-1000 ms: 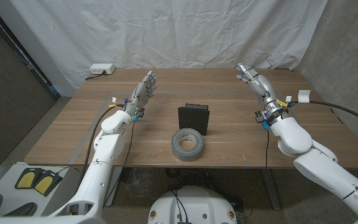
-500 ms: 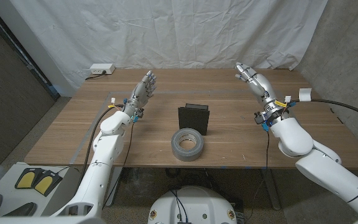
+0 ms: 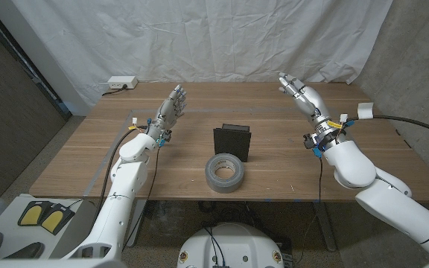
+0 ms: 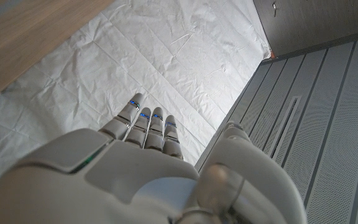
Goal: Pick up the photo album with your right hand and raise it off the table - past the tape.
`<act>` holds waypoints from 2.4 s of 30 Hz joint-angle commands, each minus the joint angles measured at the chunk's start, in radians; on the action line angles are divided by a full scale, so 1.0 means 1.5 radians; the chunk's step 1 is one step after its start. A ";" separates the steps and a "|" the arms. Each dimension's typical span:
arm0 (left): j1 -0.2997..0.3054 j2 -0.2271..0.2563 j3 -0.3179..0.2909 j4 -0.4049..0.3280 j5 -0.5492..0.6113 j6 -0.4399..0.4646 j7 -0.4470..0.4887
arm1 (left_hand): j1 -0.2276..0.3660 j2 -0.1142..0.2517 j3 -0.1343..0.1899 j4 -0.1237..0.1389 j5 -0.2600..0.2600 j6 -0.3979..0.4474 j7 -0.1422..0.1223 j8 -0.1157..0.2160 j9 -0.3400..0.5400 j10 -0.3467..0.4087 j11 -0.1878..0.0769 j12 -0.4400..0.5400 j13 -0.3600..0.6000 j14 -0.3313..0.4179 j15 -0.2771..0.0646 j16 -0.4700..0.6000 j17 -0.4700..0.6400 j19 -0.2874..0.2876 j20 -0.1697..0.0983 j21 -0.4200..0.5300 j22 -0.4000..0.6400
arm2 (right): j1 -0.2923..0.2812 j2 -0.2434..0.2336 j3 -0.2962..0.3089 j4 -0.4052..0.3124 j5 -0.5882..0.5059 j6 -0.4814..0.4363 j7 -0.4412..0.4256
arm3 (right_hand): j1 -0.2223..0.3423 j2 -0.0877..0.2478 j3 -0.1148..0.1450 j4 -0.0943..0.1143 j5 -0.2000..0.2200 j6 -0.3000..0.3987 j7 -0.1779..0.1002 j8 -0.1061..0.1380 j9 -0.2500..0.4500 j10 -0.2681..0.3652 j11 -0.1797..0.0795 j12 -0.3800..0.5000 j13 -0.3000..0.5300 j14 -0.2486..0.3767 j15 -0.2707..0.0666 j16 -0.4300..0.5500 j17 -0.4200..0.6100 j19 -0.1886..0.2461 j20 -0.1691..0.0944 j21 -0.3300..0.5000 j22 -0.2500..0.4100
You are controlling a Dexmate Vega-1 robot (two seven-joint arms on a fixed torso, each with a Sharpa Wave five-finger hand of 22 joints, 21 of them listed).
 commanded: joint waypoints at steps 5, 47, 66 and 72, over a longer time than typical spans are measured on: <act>-0.004 -0.002 0.000 0.006 -0.001 -0.002 -0.004 | 0.008 0.002 -0.004 -0.001 -0.001 0.000 -0.001 0.002 0.004 -0.002 0.001 0.003 0.003 0.001 0.000 0.002 0.003 -0.003 -0.057 -0.003 0.003 | -0.026 -0.016 0.011 -0.053 -0.035 -0.045 -0.023 | 0.014 -0.002 0.002 -0.008 -0.002 0.000 0.003 0.000 0.003 0.002 0.005 0.000 0.004 0.003 0.002 0.000 0.000 0.006 0.001 -0.005 0.001; -0.010 -0.001 -0.003 0.011 -0.001 -0.007 -0.005 | 0.013 0.005 -0.010 -0.001 -0.003 0.000 0.000 0.001 0.004 -0.001 0.002 0.002 0.003 0.000 0.000 0.001 0.003 -0.002 -0.064 -0.003 0.002 | -0.033 -0.048 -0.008 -0.121 -0.136 -0.092 -0.046 | 0.043 -0.007 0.007 -0.033 -0.004 0.013 0.003 0.001 0.003 0.020 0.003 0.004 0.004 0.020 0.003 0.002 0.000 0.024 0.007 -0.014 0.001; -0.007 -0.001 -0.001 0.004 0.000 -0.006 -0.002 | 0.015 0.007 -0.012 -0.001 -0.004 -0.002 -0.001 0.000 0.004 -0.004 0.002 0.001 0.003 -0.003 0.000 0.001 0.004 -0.004 -0.060 -0.004 0.002 | -0.040 -0.063 -0.009 -0.147 -0.165 -0.114 -0.042 | 0.058 -0.007 0.010 -0.043 -0.004 0.018 0.004 0.001 0.003 0.027 0.003 0.006 0.004 0.028 0.003 0.003 -0.001 0.030 0.009 -0.018 0.002; -0.004 -0.001 0.000 0.002 -0.001 -0.006 -0.004 | 0.016 0.008 -0.013 -0.001 -0.005 -0.002 -0.001 0.000 0.004 -0.004 0.002 0.001 0.003 -0.003 0.000 0.001 0.004 -0.005 -0.059 -0.004 0.003 | -0.044 -0.072 -0.012 -0.162 -0.180 -0.139 -0.040 | 0.060 -0.009 0.010 -0.045 -0.004 0.017 0.005 0.001 0.003 0.026 0.002 0.005 0.004 0.028 0.004 0.003 -0.001 0.031 0.010 -0.019 0.002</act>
